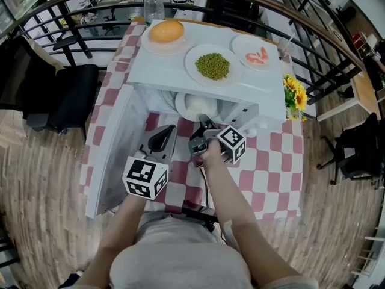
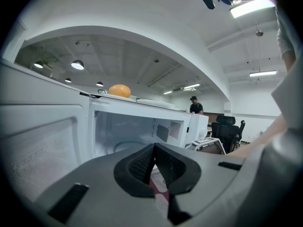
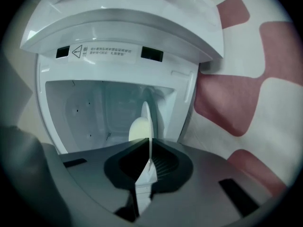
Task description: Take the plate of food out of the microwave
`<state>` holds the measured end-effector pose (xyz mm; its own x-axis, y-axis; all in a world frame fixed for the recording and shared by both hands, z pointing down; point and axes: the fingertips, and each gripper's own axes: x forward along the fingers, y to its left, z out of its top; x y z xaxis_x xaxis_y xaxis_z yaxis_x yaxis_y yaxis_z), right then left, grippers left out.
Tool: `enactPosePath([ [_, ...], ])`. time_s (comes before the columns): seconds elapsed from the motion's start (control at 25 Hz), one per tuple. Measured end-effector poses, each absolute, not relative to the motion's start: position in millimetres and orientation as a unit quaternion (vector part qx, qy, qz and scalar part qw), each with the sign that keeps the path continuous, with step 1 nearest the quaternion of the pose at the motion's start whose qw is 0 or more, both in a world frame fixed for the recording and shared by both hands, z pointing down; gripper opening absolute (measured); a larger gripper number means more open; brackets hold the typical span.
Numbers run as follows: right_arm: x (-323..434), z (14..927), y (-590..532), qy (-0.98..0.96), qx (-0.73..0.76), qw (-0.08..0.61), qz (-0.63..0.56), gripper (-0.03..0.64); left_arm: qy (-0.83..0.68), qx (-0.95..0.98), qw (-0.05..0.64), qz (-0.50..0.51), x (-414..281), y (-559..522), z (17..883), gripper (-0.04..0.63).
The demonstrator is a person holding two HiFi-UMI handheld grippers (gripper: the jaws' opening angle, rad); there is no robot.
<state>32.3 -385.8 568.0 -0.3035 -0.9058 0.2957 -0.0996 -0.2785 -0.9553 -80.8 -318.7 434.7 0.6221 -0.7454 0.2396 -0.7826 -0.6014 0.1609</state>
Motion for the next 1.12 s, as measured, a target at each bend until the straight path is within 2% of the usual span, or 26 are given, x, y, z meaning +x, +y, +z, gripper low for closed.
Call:
enactPosePath([
  [1.12,46,542,-329,0.537,-0.468,0.332,-0.618,0.035,-0.437,0.889,0.118,0.061,-67,-283,425,0.002],
])
